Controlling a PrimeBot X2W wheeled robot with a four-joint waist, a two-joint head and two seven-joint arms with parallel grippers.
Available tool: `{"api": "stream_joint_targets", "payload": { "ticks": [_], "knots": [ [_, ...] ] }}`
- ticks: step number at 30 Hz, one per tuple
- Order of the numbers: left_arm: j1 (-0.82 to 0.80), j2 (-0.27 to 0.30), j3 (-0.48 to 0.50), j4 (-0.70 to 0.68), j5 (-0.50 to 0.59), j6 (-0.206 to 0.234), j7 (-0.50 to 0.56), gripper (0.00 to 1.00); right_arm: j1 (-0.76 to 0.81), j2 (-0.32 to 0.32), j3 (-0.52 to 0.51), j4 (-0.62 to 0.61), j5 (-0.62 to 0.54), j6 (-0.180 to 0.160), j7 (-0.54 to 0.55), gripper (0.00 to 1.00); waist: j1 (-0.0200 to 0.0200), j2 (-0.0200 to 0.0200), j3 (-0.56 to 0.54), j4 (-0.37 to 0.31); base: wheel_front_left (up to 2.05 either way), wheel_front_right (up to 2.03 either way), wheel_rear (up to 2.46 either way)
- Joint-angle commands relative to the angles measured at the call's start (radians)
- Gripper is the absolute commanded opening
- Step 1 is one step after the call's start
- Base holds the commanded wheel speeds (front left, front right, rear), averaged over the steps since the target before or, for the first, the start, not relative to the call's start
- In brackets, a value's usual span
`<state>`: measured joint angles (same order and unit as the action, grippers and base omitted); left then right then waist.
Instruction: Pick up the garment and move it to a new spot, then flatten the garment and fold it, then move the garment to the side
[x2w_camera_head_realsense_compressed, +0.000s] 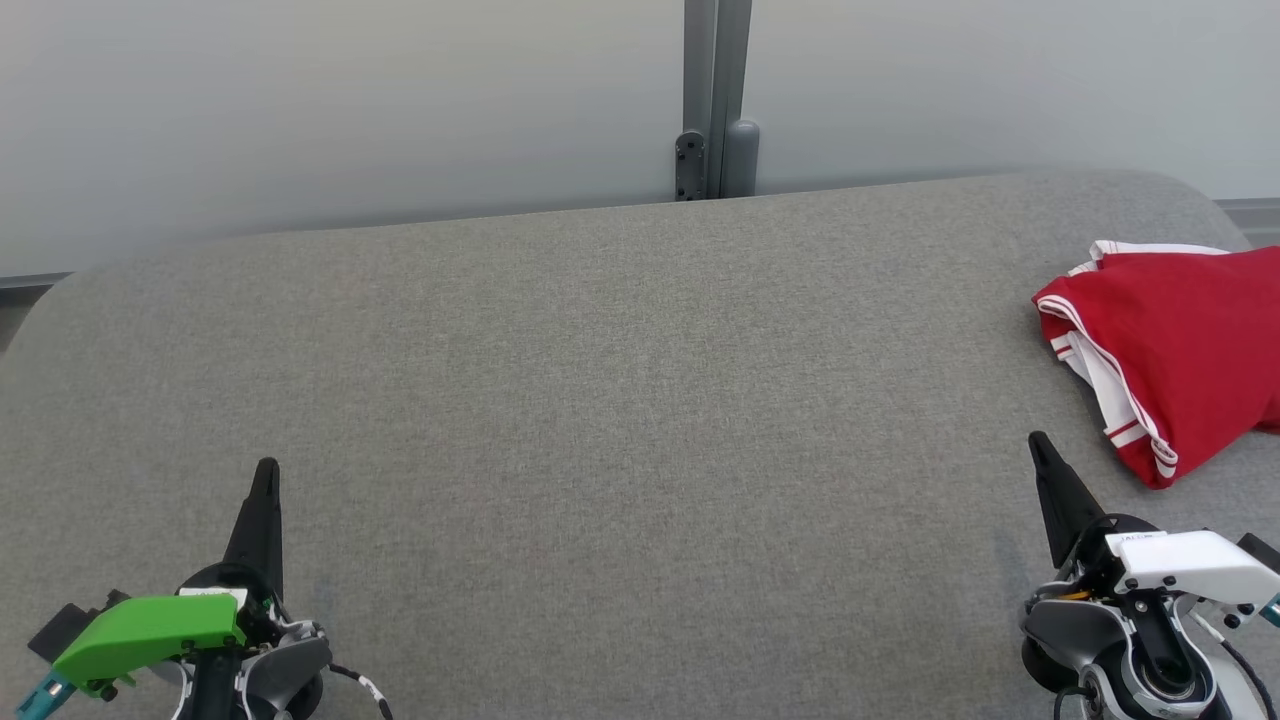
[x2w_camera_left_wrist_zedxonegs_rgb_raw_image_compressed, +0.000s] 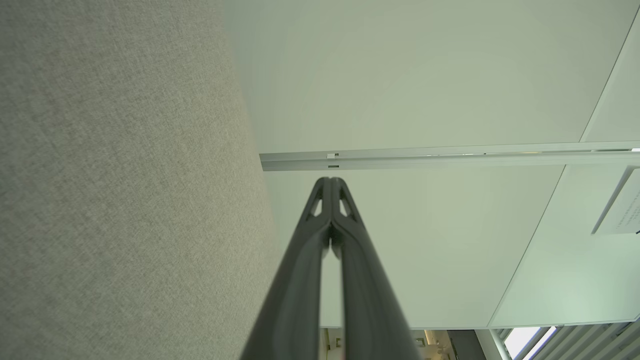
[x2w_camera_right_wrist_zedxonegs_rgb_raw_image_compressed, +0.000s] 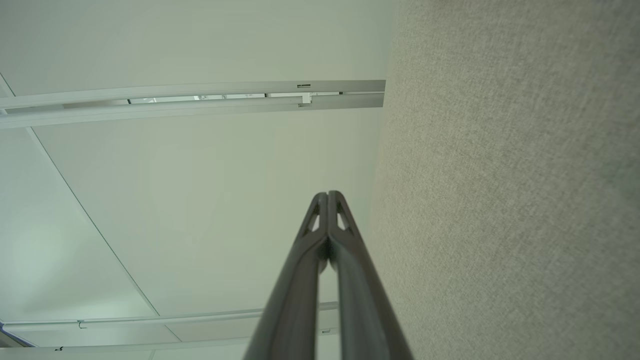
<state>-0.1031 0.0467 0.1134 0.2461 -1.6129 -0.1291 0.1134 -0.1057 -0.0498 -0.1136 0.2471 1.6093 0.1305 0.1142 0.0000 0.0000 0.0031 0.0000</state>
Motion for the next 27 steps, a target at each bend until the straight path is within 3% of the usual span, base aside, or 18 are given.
{"api": "stream_joint_targets", "payload": {
  "ticks": [1, 27],
  "knots": [
    [-0.013, 0.006, 0.003, -0.002, -0.001, -0.004, 0.004, 0.0, -0.007, -0.001, -0.002, -0.004, 0.007, 0.0, 0.004, 0.0, 0.0, 0.0, 0.0, 0.0, 0.0, 0.0, 0.0],
    [-0.012, 0.007, 0.003, -0.002, -0.001, -0.004, 0.004, 0.0, -0.007, -0.001, -0.001, -0.004, 0.007, 0.0, 0.004, 0.0, 0.0, 0.0, 0.0, 0.0, 0.0, 0.0, 0.0]
  ]
}}
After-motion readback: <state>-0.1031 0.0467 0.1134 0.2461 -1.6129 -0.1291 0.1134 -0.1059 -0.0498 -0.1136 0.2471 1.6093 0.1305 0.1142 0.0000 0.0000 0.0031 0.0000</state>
